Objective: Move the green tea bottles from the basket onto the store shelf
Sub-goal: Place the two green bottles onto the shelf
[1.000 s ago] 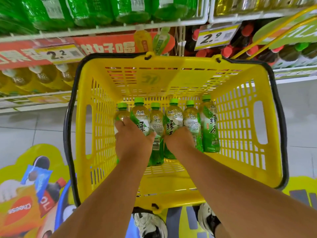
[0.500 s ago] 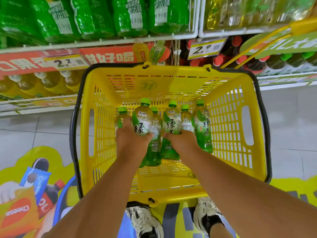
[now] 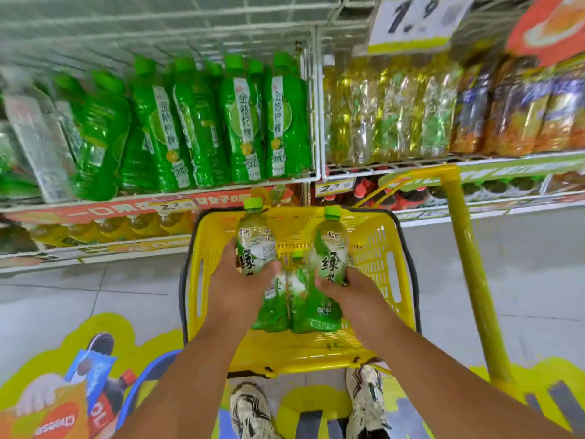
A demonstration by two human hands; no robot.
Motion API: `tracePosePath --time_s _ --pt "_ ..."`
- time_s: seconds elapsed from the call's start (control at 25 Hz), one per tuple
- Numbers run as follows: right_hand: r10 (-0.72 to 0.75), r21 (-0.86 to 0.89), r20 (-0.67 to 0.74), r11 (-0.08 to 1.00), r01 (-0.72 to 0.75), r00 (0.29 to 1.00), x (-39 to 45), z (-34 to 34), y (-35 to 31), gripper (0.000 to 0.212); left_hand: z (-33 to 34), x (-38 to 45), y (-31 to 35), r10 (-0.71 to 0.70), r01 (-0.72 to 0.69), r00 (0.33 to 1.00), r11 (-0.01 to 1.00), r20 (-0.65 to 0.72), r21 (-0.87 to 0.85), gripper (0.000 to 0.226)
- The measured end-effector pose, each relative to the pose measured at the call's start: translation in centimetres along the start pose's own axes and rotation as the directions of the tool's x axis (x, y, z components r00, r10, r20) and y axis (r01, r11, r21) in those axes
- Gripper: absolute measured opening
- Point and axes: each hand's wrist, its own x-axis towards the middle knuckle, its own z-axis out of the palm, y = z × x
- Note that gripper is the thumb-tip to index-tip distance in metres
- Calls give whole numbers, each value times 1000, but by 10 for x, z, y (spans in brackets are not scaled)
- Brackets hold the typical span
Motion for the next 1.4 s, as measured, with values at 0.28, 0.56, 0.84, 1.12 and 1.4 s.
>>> tracePosePath --time_s 0.28,0.56,0.84,1.12,1.4 --pt "-229 -40 -63 973 227 971 -127 -40 -137 53 -65 -96 146 124 -125 991 992 -49 -18 73" --pt "-408 22 -70 912 410 910 -254 -66 -262 36 -146 -186 279 309 -317 947 942 -82 -111 89" --pt "-608 16 -74 792 611 790 -361 -72 -369 37 -217 -269 371 470 -494 869 843 -152 -213 95" --pt "-716 85 -70 689 719 695 -419 -64 -433 37 -271 -306 429 514 -562 826 779 -230 -278 85" --pt "-751 101 -19 656 748 660 -440 -56 -471 41 -299 -320 462 522 -588 806 762 -280 -272 62"
